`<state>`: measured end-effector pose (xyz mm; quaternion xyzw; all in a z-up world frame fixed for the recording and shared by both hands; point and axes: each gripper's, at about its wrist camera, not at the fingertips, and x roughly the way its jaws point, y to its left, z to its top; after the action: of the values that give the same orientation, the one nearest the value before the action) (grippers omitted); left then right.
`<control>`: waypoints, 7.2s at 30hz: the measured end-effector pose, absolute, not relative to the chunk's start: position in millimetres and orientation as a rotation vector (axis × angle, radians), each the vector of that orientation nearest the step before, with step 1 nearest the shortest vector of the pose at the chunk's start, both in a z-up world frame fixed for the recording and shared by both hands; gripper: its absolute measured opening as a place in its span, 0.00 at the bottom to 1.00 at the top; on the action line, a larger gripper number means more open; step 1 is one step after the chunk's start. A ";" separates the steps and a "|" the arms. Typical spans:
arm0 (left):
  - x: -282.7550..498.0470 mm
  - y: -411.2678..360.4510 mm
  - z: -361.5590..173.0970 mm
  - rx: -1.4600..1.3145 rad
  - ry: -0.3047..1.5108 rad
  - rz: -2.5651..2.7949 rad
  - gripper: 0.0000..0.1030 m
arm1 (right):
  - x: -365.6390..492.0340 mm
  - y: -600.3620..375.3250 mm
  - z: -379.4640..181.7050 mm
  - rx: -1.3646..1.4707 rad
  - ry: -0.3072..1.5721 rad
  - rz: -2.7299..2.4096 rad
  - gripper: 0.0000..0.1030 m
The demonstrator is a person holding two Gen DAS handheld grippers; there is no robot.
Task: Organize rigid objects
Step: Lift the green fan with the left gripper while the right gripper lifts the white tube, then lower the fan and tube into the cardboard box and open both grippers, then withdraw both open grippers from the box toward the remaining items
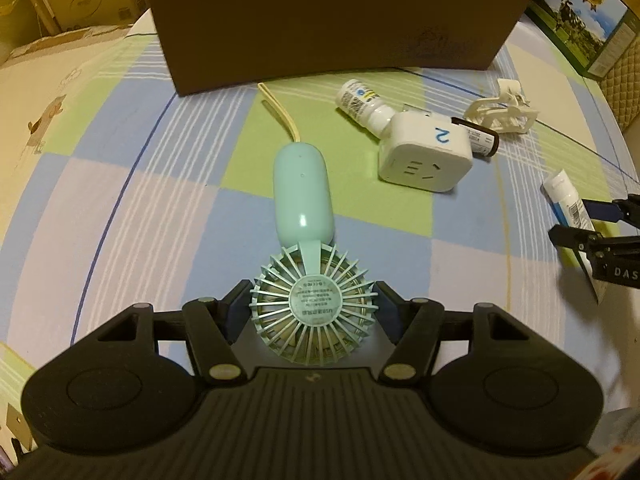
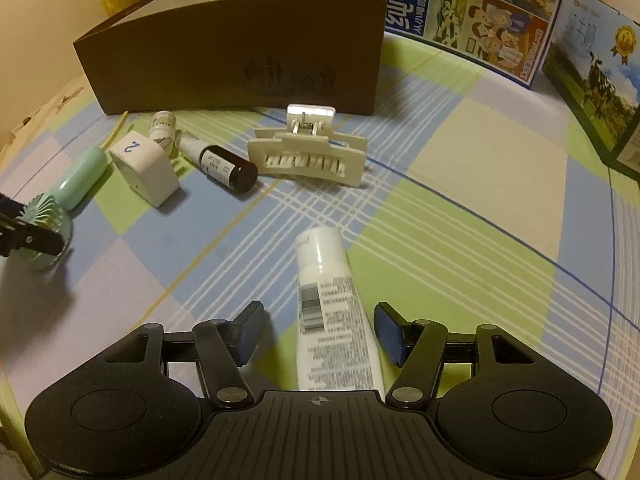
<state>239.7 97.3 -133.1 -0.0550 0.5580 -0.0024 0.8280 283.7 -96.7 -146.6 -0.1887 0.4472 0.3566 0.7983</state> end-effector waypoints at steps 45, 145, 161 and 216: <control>202.2 107.0 -69.1 -0.132 1.003 0.031 0.58 | 257.6 -95.5 -94.1 -0.283 0.879 0.849 0.31; 476.9 183.5 -21.9 -0.127 0.884 -0.038 0.62 | 480.9 139.3 -47.2 -0.117 0.944 0.833 0.37; 462.9 176.5 -22.5 -0.129 0.916 -0.039 0.61 | 466.5 115.5 -40.9 -0.118 0.951 0.840 0.48; 284.0 109.5 -33.0 -0.157 0.970 -0.108 0.61 | 314.9 -63.0 -38.4 -0.001 0.975 0.711 0.48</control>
<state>284.0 109.5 -33.0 -0.0753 0.4656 -0.0517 0.8803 314.9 -63.0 -38.4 -0.0007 0.4585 0.3343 0.8234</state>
